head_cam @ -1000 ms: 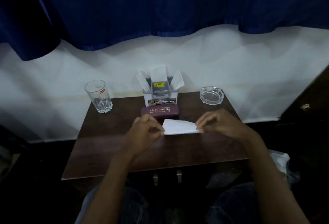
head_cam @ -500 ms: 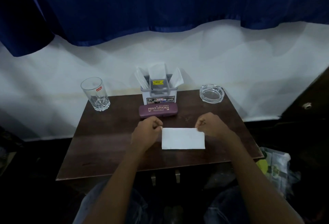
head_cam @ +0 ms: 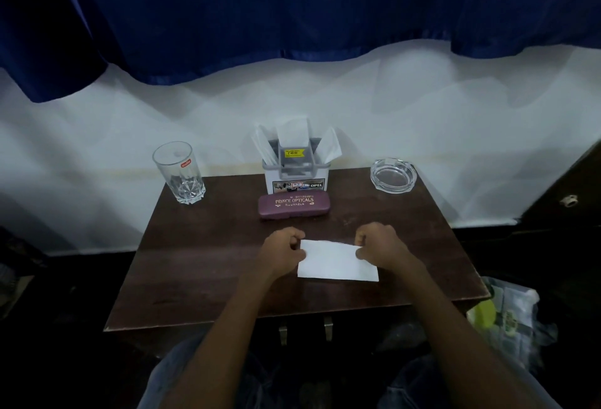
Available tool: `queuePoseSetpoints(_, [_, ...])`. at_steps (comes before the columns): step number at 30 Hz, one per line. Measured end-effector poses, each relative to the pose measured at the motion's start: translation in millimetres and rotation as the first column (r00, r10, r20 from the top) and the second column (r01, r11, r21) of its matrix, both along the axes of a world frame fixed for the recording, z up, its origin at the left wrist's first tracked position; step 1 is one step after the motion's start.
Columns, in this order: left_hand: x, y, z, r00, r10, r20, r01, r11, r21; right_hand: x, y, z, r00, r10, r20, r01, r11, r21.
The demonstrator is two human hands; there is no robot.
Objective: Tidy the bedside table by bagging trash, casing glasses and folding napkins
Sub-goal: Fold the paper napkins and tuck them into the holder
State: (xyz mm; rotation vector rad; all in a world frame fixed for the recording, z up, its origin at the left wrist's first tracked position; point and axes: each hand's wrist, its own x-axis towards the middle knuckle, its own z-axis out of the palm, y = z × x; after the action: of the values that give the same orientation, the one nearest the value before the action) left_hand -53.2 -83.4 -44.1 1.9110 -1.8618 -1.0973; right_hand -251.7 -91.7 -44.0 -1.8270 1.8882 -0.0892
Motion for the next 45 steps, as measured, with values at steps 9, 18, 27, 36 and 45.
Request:
queuePoseSetpoints(9, [-13.2, 4.7, 17.6, 0.983, -0.139, -0.119, 0.121, 0.982, -0.147, -1.5, 9.1, 60.1, 0.804, 0.109, 0.584, -0.089, 0.994, -0.064])
queuePoseSetpoints(18, [-12.1, 4.7, 30.1, 0.839, -0.053, -0.542, 0.021, 0.998, -0.065, -6.4, 8.1, 67.4, 0.601, -0.082, 0.795, 0.159, 0.987, -0.019])
queuePoseSetpoints(27, [-14.0, 9.9, 35.7, 0.824, -0.069, -0.563, 0.115, 0.992, 0.046, -11.4, 3.3, 65.8, 0.406, -0.167, 0.898, 0.186, 0.978, 0.098])
queuePoseSetpoints(36, [-19.3, 3.9, 30.2, 0.818, 0.031, -0.575, -0.087, 0.994, -0.071, 1.1, 1.7, 55.8, 0.306, -0.285, 0.908, 0.139, 0.957, 0.254])
queuePoseSetpoints(45, [10.1, -8.3, 27.4, 0.781, 0.161, -0.604, -0.345, 0.917, -0.201, 24.8, -5.9, 50.2, 0.27, -0.305, 0.913, 0.3, 0.928, 0.222])
